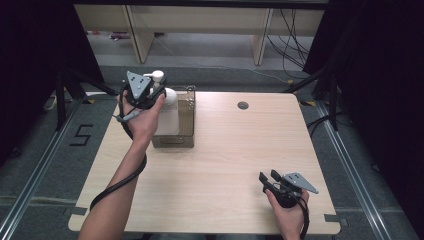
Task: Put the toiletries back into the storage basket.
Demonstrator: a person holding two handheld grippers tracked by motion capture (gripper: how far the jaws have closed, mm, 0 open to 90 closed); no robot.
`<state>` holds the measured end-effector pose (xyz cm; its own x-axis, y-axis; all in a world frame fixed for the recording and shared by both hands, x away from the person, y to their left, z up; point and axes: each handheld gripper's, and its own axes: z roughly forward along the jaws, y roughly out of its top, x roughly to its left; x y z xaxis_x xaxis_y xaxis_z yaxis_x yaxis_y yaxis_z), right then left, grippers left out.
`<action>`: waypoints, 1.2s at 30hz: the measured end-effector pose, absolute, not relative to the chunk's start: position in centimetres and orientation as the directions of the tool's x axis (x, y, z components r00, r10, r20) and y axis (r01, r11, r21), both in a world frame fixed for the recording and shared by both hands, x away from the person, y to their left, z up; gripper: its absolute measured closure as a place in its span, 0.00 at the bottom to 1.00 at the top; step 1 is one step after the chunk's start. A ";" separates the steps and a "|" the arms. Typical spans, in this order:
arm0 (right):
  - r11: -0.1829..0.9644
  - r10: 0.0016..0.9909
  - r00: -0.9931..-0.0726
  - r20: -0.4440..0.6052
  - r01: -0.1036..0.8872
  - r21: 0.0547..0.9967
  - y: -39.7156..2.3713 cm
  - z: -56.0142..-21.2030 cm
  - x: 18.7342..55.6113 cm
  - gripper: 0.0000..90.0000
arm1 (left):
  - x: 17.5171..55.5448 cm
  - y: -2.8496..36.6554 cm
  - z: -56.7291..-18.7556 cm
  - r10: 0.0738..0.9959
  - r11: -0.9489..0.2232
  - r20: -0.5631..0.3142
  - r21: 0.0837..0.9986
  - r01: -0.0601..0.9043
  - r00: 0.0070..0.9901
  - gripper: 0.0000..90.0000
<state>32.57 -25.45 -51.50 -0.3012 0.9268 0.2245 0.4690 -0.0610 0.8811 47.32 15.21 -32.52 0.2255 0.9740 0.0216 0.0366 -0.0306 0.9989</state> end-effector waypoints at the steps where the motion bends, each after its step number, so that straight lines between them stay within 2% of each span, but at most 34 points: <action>1: -0.061 0.927 -0.301 0.224 0.469 0.881 -25.4 -51.5 32.6 0.55 | 47.3 15.2 -32.5 0.974 -0.030 0.021 0.999 0.037 0.225 0.66; 36: -0.051 0.930 -0.303 0.211 0.460 0.886 -25.5 -51.5 32.6 0.55 | 47.0 15.0 -34.9 0.975 -0.037 0.017 0.996 0.085 0.222 0.66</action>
<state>32.57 -25.49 -51.48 -0.3026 0.9295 0.2108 0.4600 -0.0513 0.8865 47.01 15.00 -34.89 0.2216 0.9750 0.0169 0.0852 -0.0366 0.9957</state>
